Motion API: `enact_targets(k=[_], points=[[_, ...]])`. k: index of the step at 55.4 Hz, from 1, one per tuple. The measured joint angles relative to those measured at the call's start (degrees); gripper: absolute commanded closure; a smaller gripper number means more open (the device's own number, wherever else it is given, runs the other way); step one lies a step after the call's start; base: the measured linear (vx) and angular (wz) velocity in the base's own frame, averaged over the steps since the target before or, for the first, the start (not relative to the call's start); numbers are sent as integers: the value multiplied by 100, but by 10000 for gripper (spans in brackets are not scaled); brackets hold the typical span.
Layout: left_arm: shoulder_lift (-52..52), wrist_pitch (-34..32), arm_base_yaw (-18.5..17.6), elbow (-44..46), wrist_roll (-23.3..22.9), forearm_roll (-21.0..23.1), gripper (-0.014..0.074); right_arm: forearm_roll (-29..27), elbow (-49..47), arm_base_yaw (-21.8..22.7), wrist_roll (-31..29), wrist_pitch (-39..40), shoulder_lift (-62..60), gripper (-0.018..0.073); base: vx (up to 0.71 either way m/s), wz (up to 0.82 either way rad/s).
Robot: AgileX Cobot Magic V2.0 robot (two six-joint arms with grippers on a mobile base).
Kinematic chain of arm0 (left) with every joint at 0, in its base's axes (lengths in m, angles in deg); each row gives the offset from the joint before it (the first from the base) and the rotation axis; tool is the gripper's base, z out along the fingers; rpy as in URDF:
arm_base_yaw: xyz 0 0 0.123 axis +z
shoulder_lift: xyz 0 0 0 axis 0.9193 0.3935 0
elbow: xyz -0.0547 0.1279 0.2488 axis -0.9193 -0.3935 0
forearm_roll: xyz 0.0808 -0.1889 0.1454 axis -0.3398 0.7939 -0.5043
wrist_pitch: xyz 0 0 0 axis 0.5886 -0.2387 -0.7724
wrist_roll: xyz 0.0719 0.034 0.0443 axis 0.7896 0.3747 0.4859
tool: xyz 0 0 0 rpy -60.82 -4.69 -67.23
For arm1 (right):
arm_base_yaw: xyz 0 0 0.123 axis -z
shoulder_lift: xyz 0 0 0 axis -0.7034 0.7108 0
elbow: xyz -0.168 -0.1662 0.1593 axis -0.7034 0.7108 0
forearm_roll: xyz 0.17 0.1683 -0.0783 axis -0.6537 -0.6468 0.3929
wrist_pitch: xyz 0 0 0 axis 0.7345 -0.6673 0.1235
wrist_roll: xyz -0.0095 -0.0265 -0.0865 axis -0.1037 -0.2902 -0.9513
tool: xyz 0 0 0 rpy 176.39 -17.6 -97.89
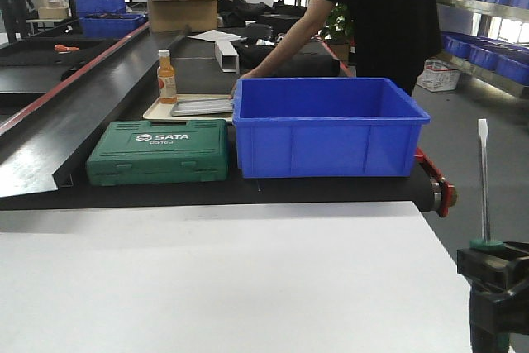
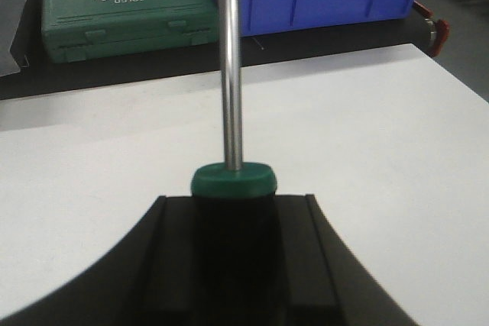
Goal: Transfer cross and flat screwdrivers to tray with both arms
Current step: 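Hold both screwdrivers while the base turns away from the table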
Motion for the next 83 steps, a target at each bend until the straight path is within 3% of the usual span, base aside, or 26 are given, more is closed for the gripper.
enact_targets(k=[41, 83], points=[[-6, 0, 0, 0, 0, 5, 599, 0, 0, 0, 0, -24, 0, 567, -26, -31], [-6, 6, 0, 0, 0, 5, 599, 0, 0, 0, 0, -134, -4, 567, -6, -77]])
